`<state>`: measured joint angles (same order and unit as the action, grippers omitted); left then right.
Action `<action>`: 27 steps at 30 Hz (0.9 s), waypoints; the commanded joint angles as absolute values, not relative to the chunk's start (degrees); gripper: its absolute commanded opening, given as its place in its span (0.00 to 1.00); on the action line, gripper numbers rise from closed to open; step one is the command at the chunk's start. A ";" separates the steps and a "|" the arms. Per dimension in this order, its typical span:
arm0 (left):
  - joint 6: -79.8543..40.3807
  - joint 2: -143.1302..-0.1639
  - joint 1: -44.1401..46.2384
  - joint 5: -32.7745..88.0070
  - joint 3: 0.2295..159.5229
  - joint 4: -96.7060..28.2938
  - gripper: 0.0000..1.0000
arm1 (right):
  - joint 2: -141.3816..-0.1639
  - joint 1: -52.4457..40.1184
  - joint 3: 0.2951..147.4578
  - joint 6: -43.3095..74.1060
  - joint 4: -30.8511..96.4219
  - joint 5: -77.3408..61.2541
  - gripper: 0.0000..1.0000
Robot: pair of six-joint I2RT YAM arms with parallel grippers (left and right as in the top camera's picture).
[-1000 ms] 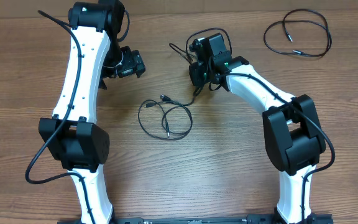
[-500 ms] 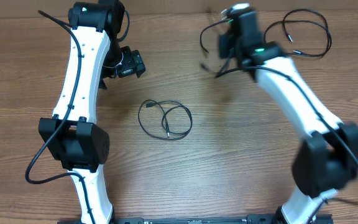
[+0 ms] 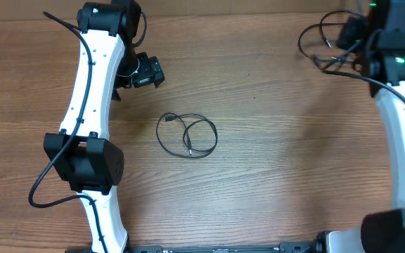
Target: Untangle cables
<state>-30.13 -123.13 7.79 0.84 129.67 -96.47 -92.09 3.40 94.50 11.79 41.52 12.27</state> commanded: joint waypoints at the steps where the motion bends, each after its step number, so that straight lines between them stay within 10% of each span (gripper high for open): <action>1: -31.53 -123.70 7.92 1.08 129.36 -96.57 1.00 | -87.50 5.10 95.66 14.00 41.08 12.60 0.04; 27: -31.53 -123.70 7.94 1.08 129.36 -96.55 1.00 | -92.53 18.76 94.35 24.25 44.16 19.84 0.04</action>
<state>-30.13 -123.13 7.79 0.86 129.67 -96.47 -90.45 18.65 94.50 23.79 44.23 16.82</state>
